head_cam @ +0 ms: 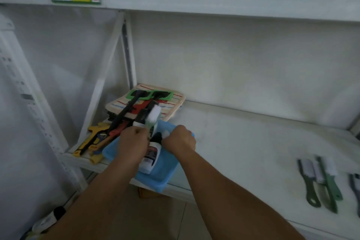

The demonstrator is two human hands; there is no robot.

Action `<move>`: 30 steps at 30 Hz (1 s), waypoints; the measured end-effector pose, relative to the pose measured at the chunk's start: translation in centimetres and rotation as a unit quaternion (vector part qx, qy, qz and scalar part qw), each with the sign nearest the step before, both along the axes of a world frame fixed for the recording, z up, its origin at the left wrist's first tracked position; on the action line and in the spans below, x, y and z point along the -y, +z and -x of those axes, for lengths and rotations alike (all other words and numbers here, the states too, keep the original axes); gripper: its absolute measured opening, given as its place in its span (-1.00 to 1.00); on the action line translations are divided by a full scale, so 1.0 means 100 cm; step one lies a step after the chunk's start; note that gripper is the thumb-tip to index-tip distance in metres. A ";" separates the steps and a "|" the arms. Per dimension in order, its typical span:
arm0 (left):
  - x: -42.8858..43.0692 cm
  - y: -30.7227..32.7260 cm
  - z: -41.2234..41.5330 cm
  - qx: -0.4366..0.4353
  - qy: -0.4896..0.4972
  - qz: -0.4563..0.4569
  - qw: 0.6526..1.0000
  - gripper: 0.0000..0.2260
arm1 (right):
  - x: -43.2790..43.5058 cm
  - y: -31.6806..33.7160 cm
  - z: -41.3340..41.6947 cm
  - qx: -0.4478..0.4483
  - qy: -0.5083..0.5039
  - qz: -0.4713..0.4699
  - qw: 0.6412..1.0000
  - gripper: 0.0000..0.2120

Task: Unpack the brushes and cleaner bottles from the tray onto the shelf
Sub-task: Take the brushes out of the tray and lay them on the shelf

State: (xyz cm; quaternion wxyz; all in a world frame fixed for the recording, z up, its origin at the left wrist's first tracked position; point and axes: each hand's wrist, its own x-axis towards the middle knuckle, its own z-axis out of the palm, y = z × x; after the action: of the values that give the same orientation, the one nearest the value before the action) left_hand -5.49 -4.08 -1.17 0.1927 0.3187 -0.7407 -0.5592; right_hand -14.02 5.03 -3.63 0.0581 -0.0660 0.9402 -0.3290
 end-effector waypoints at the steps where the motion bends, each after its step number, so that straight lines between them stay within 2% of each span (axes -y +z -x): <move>1: -0.011 0.006 0.000 -0.022 0.008 -0.008 1.000 -0.77 | -0.011 0.007 0.003 0.002 -0.008 0.037 0.999 -0.65; 4: -0.054 0.019 0.006 -0.075 -0.017 -0.067 0.995 -0.78 | -0.062 0.020 0.009 -0.002 -0.027 0.143 0.989 -0.70; 6: -0.090 0.023 0.015 -0.095 -0.038 -0.118 0.988 -0.80 | -0.113 0.022 0.006 0.012 -0.054 0.238 0.970 -0.79; 8: -0.129 0.020 0.028 -0.102 -0.075 -0.158 0.979 -0.79 | -0.172 0.022 0.004 0.057 -0.098 0.349 0.930 -0.88; 10: -0.175 0.010 0.045 -0.080 -0.123 -0.177 0.973 -0.77 | -0.241 0.019 0.004 0.089 -0.167 0.421 0.887 -0.87; 14: -0.276 -0.018 0.076 0.003 -0.220 -0.231 0.948 -0.74 | -0.382 0.007 0.011 0.031 -0.347 0.410 0.843 -0.91; 17: -0.337 -0.036 0.103 0.062 -0.266 -0.254 0.928 -0.76 | -0.456 -0.009 0.026 0.004 -0.411 0.417 0.810 -0.86; 24: -0.399 -0.070 0.166 0.117 -0.279 -0.182 0.936 -0.75 | -0.495 -0.036 0.059 0.042 -0.365 0.367 0.855 -0.82; 27: -0.406 -0.071 0.174 0.144 -0.301 -0.120 0.935 -0.75 | -0.493 -0.039 0.071 0.061 -0.335 0.367 0.865 -0.68; 29: -0.406 -0.067 0.173 0.158 -0.338 -0.085 0.924 -0.79 | -0.491 -0.042 0.072 0.067 -0.331 0.364 0.868 -0.80; 30: -0.405 -0.064 0.171 0.162 -0.353 -0.055 0.920 -0.83 | -0.490 -0.043 0.070 0.067 -0.327 0.361 0.871 -0.79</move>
State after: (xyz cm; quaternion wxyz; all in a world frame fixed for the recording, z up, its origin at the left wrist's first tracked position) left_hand -22.62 36.39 -7.60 -0.1577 0.1325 -0.7942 -0.5717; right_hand -21.05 54.04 -7.94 -0.0179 0.2506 0.7178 -0.6493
